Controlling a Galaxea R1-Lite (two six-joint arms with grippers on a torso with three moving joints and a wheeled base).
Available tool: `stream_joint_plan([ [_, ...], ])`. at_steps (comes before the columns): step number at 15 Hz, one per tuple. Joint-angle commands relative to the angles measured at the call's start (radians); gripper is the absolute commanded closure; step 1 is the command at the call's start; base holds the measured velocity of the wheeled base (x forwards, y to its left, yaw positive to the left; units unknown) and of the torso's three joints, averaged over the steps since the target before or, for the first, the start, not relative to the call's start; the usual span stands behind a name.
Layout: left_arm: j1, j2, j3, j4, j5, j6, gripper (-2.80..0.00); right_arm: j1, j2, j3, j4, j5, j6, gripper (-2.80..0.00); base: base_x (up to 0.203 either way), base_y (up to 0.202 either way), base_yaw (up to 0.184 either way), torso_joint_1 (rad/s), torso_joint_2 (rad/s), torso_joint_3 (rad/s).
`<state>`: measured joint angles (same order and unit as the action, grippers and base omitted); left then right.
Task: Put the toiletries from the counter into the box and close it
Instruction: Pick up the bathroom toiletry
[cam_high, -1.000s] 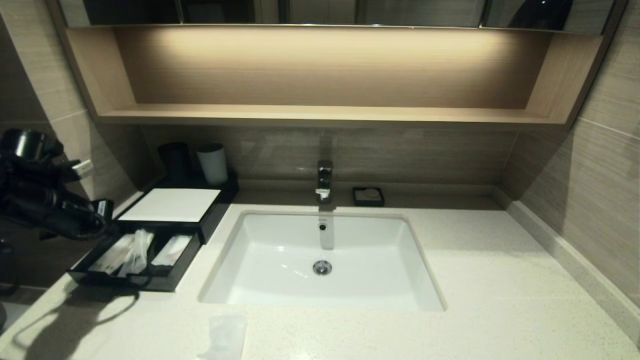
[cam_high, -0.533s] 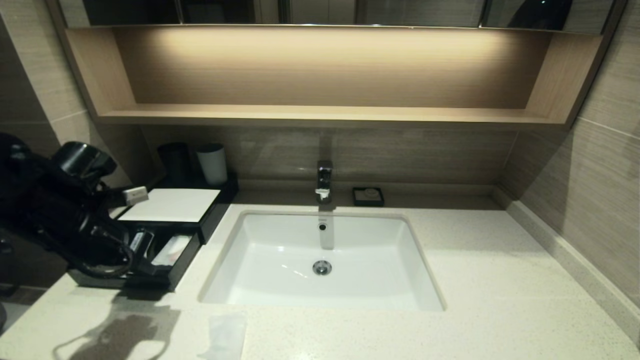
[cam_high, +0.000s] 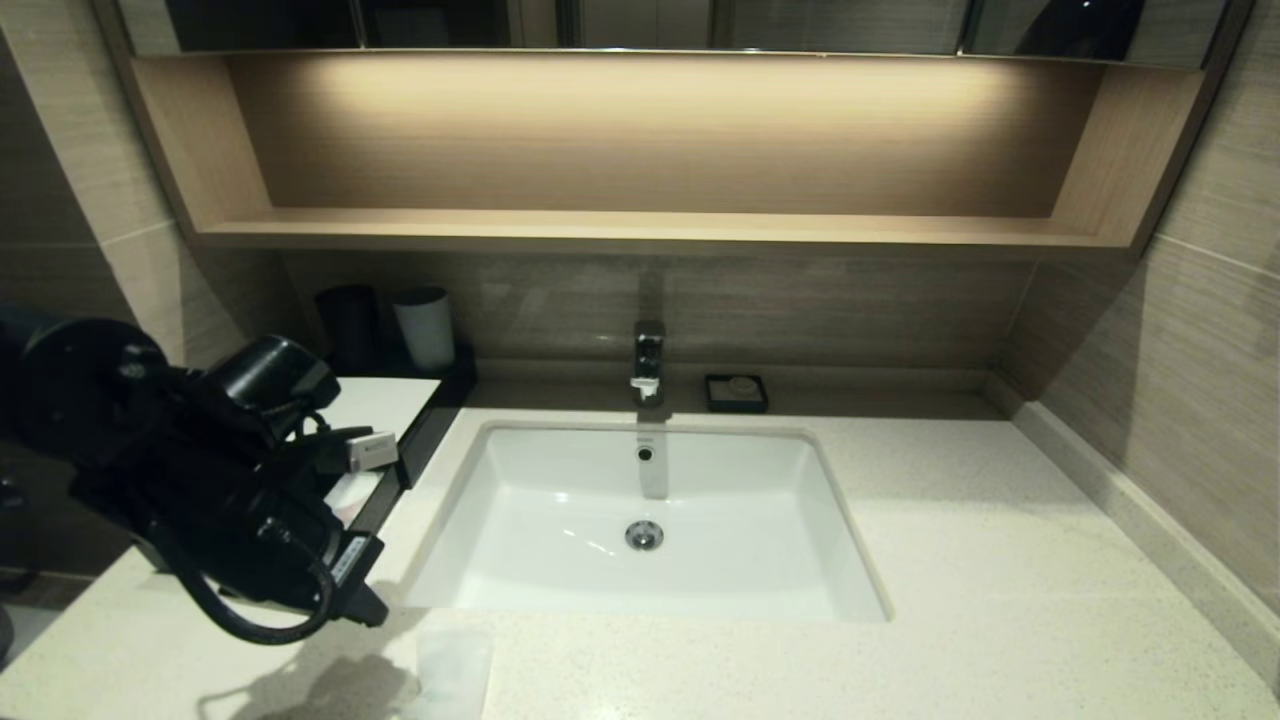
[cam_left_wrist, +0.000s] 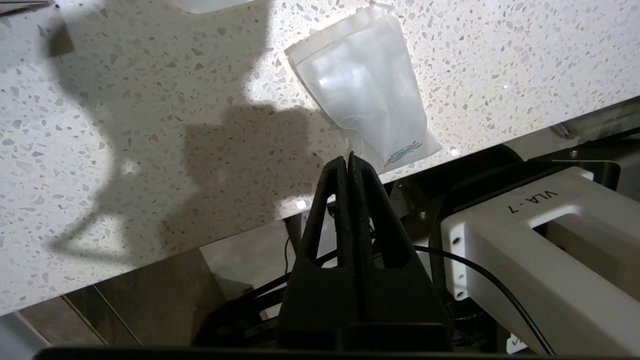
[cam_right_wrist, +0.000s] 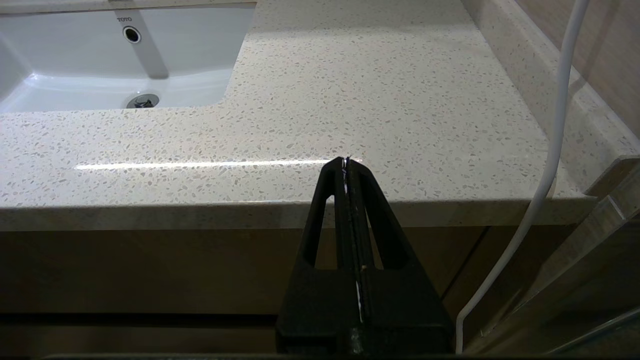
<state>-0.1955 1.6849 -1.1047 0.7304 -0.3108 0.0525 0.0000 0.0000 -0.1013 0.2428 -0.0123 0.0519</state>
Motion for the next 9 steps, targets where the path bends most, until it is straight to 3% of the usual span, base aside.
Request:
stream_joint_plan([
  [1,-0.019,0.023,0.009,0.006,-0.001,0.002,-2.80,0.000,0.000,0.000,0.001,0.000,0.000,0.00,0.000,0.000,0.000,0.000,0.00,0.000],
  [4,-0.025,0.056,0.026,0.003,0.006,0.010,-2.80,0.000,0.000,0.000,0.001,0.000,0.000,0.00,0.000,0.000,0.000,0.000,0.00,0.000],
  [9,-0.105,0.060,0.031,0.006,0.021,0.002,-2.80,0.000,0.000,0.000,0.001,0.000,0.000,0.00,0.000,0.000,0.000,0.000,0.00,0.000],
])
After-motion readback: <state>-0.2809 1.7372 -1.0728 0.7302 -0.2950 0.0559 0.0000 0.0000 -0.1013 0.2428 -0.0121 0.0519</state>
